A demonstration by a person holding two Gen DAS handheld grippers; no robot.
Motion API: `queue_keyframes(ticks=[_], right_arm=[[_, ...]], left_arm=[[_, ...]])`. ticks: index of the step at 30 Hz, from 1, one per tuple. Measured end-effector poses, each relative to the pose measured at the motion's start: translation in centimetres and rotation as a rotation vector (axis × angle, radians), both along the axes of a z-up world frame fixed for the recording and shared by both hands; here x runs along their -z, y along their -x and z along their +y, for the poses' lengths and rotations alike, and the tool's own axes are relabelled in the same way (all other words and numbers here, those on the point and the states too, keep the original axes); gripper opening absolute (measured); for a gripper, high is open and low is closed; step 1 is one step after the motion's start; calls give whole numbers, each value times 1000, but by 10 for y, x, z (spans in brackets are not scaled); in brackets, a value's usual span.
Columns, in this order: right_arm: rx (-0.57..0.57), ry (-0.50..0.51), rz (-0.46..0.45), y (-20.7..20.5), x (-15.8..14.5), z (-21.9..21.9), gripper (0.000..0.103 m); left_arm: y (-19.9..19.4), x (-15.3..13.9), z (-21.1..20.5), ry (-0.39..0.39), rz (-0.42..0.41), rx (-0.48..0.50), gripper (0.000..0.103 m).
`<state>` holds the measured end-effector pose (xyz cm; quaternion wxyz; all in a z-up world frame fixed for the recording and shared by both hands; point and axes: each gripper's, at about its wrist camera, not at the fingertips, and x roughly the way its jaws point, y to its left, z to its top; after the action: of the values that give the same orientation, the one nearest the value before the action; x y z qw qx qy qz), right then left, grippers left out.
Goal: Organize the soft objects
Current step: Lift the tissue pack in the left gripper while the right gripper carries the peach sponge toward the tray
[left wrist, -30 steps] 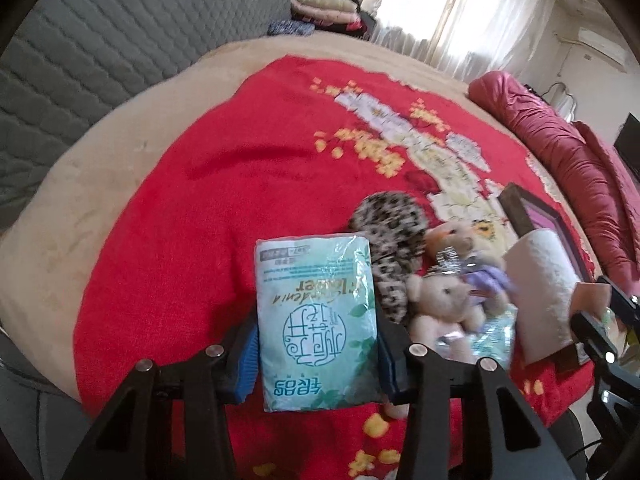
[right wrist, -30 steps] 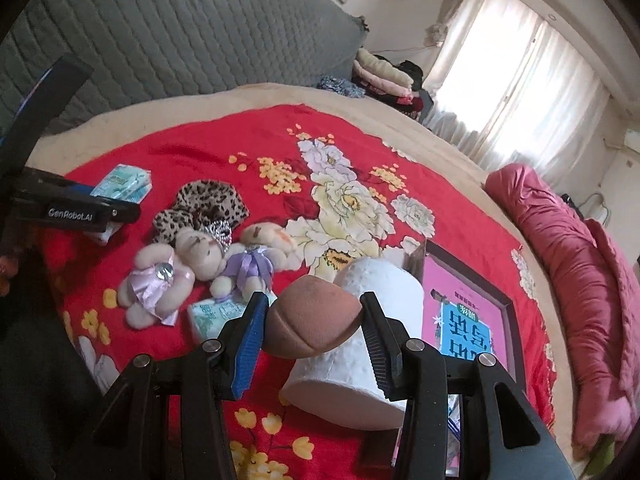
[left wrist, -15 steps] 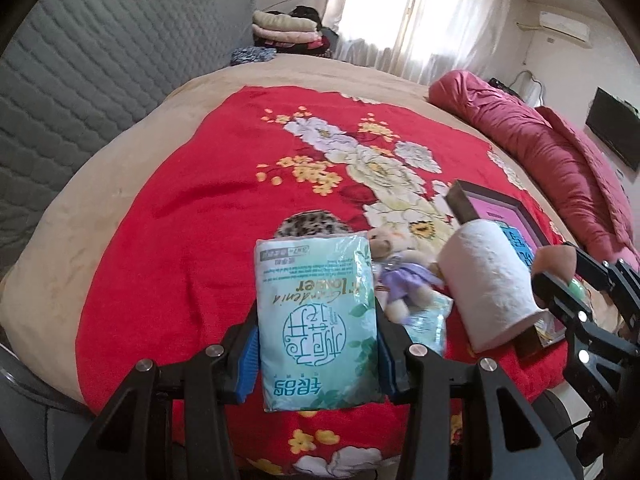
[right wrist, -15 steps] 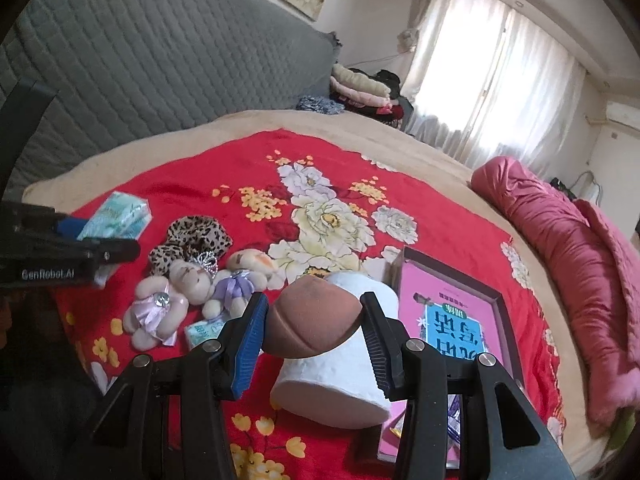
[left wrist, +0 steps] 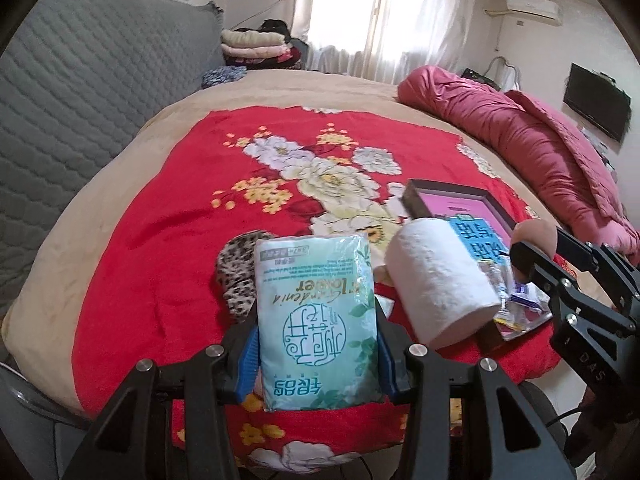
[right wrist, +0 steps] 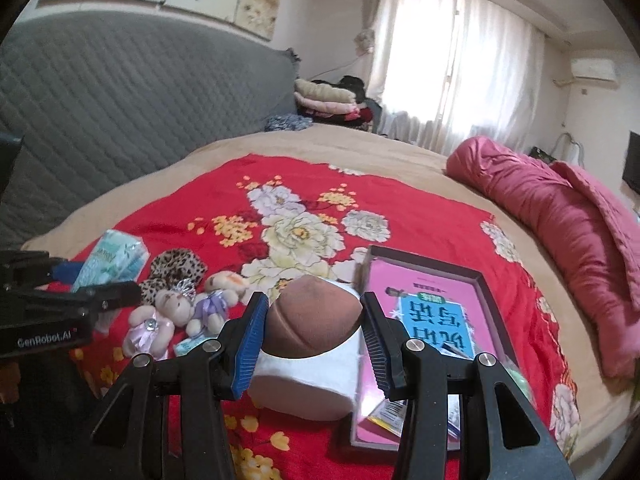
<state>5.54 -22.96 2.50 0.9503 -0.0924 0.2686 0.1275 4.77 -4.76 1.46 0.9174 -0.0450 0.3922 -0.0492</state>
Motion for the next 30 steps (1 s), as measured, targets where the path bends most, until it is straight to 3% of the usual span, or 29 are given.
queue_keyframes(ticks=[17, 30], right_arm=[[121, -85, -81, 24, -26, -54, 49], [236, -126, -117, 32, -38, -96, 49]], left_arm=[[10, -27, -64, -40, -55, 118, 47], [9, -41, -97, -21, -86, 185, 47]])
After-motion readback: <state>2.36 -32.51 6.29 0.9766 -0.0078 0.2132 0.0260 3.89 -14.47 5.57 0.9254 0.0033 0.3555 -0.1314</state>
